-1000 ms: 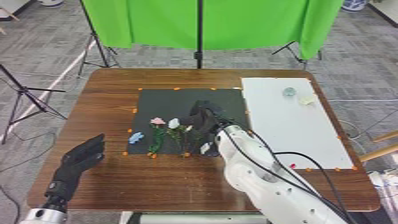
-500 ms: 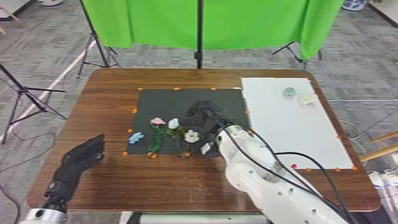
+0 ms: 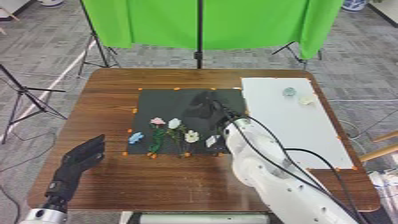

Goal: Arrange flowers

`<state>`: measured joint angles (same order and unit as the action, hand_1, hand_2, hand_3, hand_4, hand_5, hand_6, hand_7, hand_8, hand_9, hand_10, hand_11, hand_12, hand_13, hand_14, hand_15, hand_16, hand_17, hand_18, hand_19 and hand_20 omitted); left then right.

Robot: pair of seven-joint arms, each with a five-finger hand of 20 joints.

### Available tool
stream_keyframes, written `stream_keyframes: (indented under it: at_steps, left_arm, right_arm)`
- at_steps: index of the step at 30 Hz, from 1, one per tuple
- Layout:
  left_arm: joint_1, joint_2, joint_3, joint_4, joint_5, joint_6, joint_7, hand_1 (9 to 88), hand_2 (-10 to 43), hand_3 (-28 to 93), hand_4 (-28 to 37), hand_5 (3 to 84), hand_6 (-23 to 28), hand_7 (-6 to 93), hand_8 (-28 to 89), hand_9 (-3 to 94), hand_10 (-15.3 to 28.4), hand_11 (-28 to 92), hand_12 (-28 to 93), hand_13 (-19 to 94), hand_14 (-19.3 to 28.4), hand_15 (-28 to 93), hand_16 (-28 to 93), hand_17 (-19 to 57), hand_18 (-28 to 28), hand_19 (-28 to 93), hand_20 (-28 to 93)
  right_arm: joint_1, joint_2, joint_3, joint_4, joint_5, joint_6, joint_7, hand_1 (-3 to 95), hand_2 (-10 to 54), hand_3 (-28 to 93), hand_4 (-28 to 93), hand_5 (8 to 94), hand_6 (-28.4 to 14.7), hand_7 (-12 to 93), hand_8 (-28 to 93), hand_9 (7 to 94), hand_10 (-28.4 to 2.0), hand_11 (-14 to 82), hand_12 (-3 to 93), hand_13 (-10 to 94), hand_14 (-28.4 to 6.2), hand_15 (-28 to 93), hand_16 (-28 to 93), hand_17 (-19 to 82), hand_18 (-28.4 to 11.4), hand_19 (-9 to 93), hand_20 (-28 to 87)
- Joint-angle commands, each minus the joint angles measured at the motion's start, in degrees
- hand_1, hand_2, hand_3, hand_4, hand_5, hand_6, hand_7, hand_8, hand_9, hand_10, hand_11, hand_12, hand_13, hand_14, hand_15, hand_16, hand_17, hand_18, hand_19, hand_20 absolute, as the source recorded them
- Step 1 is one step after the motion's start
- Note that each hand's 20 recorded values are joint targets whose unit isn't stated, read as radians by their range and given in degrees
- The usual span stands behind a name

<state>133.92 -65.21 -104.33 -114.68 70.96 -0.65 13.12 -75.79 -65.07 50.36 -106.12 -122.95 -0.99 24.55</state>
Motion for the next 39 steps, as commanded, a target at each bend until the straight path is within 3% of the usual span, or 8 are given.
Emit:
stream_keyframes:
  at_steps: [1,11,13,16,17,22,29,39]
  left_arm:
    - [1.44,-0.57,-0.33,-0.51,0.25,0.21,-0.21,33.3,-9.5,60,-17.7,38.2,3.6,9.1,-5,35.1,10.7,13,16,30,15.0,8,4,6.0,10.8,2,17]
    - [2.43,-1.14,-0.65,-1.11,0.29,1.11,0.11,33.3,-9.5,60,-18.3,38.4,3.7,9.7,-5,35.4,10.9,14,15,31,14.9,8,4,6.1,10.8,2,17]
    - [2.54,-1.10,-0.66,-1.16,0.36,1.32,0.24,33.2,-9.5,60,-18.4,38.5,3.7,9.8,-5,35.4,11.0,14,15,31,14.9,8,4,6.2,10.8,2,17]
    - [2.37,-0.96,0.08,-0.98,0.16,3.43,1.63,33.5,-9.5,60,-18.1,38.5,3.7,9.9,-5,35.5,11.0,14,15,31,14.9,8,4,7.7,10.8,2,18]
    - [2.16,-1.04,0.01,-0.90,0.17,3.26,1.63,34.2,-9.5,60,-18.0,38.5,3.7,10.0,-5,35.4,11.0,14,15,31,14.9,8,4,8.5,10.8,3,18]
    - [2.29,-0.97,0.04,-1.13,1.13,4.00,1.30,44.0,-9.5,68,-2.4,38.1,3.5,11.7,-6,32.4,10.2,16,14,30,13.1,8,4,13.2,10.6,6,24]
    - [2.00,-0.97,0.20,-0.99,1.27,3.39,0.53,44.5,-9.5,67,-1.7,37.6,3.2,13.3,-7,32.4,9.9,17,14,31,12.9,9,4,12.3,10.2,5,24]
    - [1.73,-0.98,0.16,-0.80,1.32,2.38,-0.14,42.8,-9.5,65,-3.5,37.6,3.2,13.6,-7,33.5,10.2,17,14,31,13.5,10,3,10.6,10.1,4,22]
  right_arm:
    - [4.52,8.35,9.08,-5.00,-3.12,7.84,1.21,23.5,-0.9,62,-13,58.0,-2.7,11,-8,74.8,-16.5,12.5,18.9,90,-6.4,50,37,59,-17.5,93,55]
    - [7.97,16.83,12.38,5.99,-8.58,1.39,7.76,24.3,-1.9,60,-13,60.3,-2.6,12,-7,75.6,-16.7,16.3,21.5,88,-6.4,53,36,58,-17.3,93,55]
    - [8.81,17.11,12.40,8.88,-10.18,-3.26,9.63,23.9,-2.2,60,-12,60.1,-2.6,12,-8,75.0,-17.0,16.3,21.7,88,-6.6,53,36,58,-17.2,93,55]
    - [9.67,16.49,13.04,13.18,-11.83,-8.56,11.95,23.4,-3.1,60,-12,58.2,-2.4,11,-7,72.8,-17.4,16.1,22.0,86,-7.1,55,37,57,-17.8,93,56]
    - [10.21,16.52,12.42,14.87,-12.06,-8.41,12.82,23.1,-3.7,60,-12,57.3,-2.5,10,-7,72.3,-17.4,16.0,22.1,86,-7.1,55,36,57,-17.8,93,56]
    - [10.37,16.28,12.47,19.70,-13.90,-12.60,14.16,22.9,-5.4,61,-12,55.4,-2.1,10,-7,71.6,-17.7,15.9,22.7,85,-7.1,55,36,57,-17.9,93,56]
    - [8.92,15.38,13.00,24.40,-14.36,-10.89,14.16,24.8,-8.2,62,-12,54.3,-1.1,10,-7,71.4,-17.6,16.4,22.8,86,-6.6,56,35,57,-17.8,93,57]
    - [6.33,13.69,11.80,26.57,-11.89,-6.40,12.47,35.7,-9.5,65,-14,55.9,1.5,14,-9,75.0,-14.0,19.7,22.5,89,-2.7,57,36,60,-16.4,93,57]
